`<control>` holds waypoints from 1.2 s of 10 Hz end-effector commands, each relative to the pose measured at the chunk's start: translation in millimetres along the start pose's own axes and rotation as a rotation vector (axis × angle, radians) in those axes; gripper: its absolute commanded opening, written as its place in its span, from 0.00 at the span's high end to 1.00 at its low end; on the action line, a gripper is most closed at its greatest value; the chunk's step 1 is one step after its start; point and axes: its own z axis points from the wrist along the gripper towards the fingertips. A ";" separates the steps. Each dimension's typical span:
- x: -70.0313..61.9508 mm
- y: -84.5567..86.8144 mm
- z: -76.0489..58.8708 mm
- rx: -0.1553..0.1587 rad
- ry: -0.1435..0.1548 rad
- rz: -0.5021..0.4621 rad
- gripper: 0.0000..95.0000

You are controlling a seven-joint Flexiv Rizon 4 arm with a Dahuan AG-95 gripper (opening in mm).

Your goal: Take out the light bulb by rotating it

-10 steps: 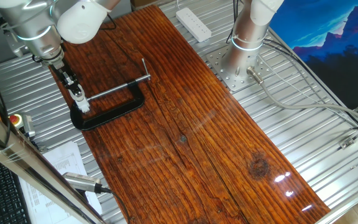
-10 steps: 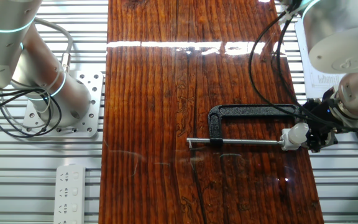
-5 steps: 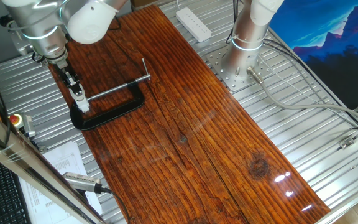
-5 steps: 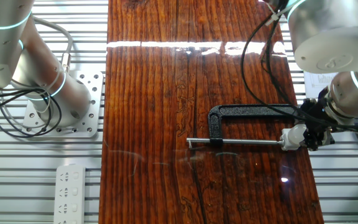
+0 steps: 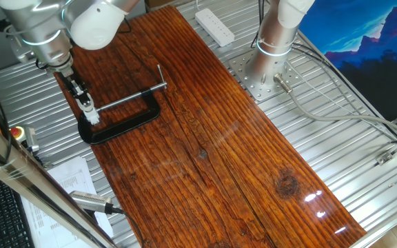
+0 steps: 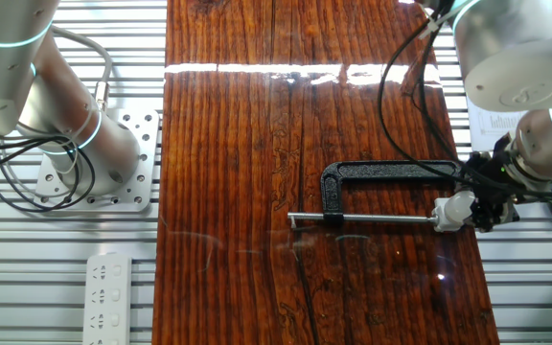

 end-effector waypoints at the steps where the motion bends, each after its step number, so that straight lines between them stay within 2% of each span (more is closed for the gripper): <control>1: 0.9 0.1 0.1 0.000 0.007 -0.025 1.00; 4: 0.9 0.3 -0.2 0.006 0.012 -0.083 1.00; 10: 1.0 0.3 -0.4 0.015 0.029 -0.339 1.00; 12: 1.0 0.4 -0.4 0.029 0.037 -0.423 1.00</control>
